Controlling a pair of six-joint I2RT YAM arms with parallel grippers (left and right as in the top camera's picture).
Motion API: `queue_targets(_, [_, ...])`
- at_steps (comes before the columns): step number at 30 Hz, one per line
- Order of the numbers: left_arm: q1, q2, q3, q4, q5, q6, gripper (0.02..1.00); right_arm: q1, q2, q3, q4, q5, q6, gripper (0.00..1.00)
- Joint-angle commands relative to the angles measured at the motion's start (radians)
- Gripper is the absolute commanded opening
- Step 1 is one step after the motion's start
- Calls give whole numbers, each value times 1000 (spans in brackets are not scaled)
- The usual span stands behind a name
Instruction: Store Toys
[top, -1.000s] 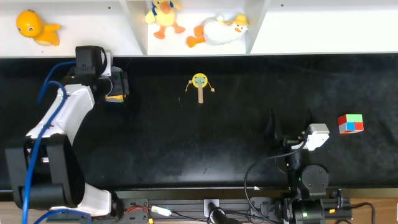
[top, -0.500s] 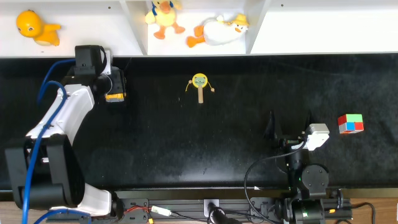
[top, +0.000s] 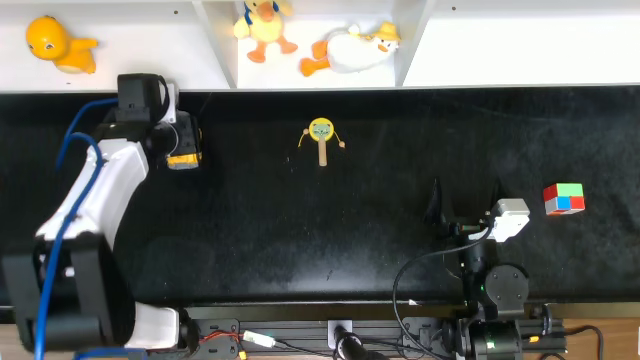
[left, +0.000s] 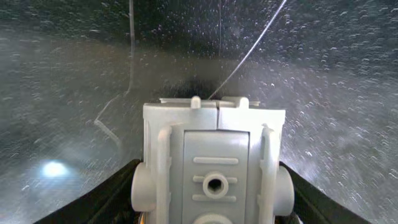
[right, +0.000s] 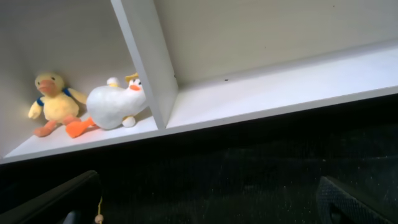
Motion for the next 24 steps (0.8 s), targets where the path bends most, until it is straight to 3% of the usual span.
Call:
queue_targets(1, [-4,-116,41,-39,-20,-11,439,6,-6,-14,5,11,7,996])
queue_targets(9, [-23,-240,41,2,-73,64,424,6,-6,-14,5,11,7,993])
queue_targets(24, [-6,-118,41,311,-87,129,380,6,-6,-14,5,11,7,996])
